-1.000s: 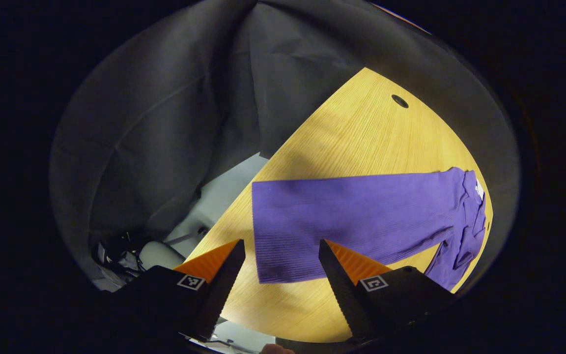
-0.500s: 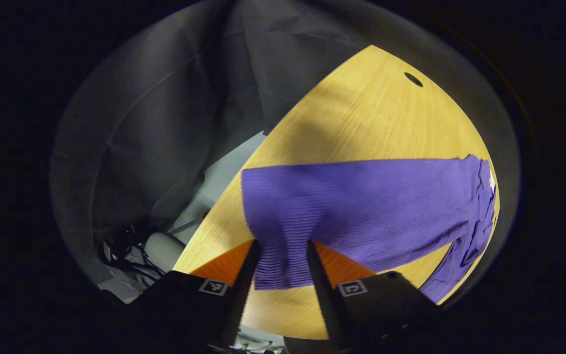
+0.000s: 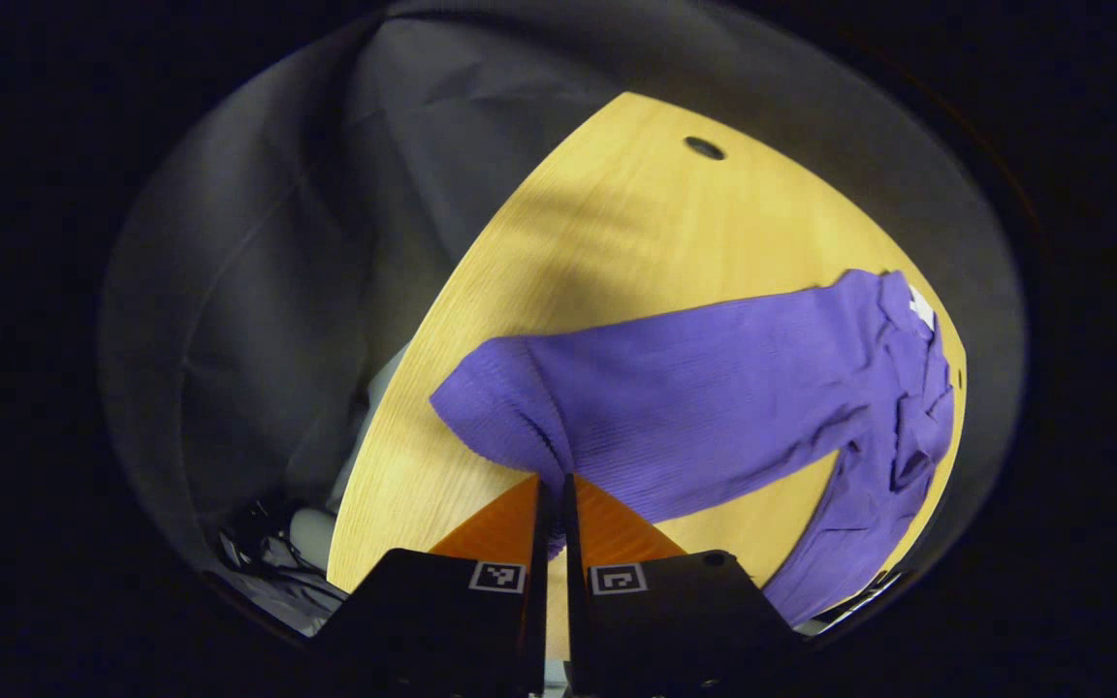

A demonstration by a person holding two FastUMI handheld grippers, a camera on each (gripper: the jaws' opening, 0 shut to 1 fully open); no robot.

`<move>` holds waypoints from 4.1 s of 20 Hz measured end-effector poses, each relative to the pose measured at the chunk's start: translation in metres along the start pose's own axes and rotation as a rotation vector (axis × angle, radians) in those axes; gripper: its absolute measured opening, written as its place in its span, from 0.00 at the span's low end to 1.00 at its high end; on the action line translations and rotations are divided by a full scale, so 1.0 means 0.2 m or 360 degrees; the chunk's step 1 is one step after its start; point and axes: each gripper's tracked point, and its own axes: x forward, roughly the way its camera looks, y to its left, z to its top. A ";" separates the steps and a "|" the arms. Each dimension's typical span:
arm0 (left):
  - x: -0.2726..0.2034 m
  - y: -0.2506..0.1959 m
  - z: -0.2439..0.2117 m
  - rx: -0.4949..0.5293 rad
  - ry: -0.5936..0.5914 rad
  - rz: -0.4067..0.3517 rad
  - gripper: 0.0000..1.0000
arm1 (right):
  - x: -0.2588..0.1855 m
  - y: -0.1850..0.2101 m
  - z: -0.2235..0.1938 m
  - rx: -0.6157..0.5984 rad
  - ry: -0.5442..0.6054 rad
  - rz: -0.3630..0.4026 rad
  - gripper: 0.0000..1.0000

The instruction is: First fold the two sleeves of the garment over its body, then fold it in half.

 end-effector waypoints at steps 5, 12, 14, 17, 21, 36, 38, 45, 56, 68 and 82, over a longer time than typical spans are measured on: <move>-0.21 -0.36 0.16 0.0165 -0.0146 -0.0108 0.10 | 0.05 -0.02 0.03 -0.0062 -0.0015 0.0057 0.95; -0.52 -0.94 0.30 0.0340 -0.0308 -0.0211 0.10 | 0.12 -0.13 0.07 0.0024 -0.0075 0.0153 0.95; -0.59 -1.12 0.33 0.0427 -0.0331 -0.0255 0.11 | 0.12 -0.19 0.05 0.0037 -0.0072 0.0162 0.95; -0.67 -1.38 0.35 0.0571 -0.0339 -0.0289 0.11 | 0.12 -0.28 0.00 0.0041 -0.0060 0.0158 0.95; -0.69 -1.75 0.32 0.0721 -0.0335 -0.0335 0.11 | 0.07 -0.48 -0.03 0.0129 -0.0089 0.0106 0.95; -0.67 -2.75 0.16 0.1176 -0.0359 -0.0440 0.10 | 0.02 -0.81 -0.15 0.0212 -0.0078 0.0047 0.95; -0.65 -2.83 0.17 0.1213 -0.0416 -0.0416 0.10 | 0.02 -0.81 -0.17 0.0216 -0.0068 0.0067 0.95; -0.77 -2.96 0.04 0.1291 -0.0597 -0.0551 0.86 | 0.05 -0.81 -0.18 0.0199 -0.0045 0.0129 0.95; -1.26 -2.51 0.06 0.0914 -0.1354 -0.0472 0.97 | 0.11 -0.59 0.03 0.0012 -0.0285 0.0239 0.95; -1.85 -1.97 -0.17 0.0491 -0.2168 -0.0419 0.97 | 0.00 -0.28 0.13 -0.0191 -0.0674 0.0364 0.94; -1.28 -1.52 -0.63 0.0406 -0.1678 -0.0122 0.96 | 0.02 -0.35 -0.66 -0.0247 0.0096 0.0386 0.95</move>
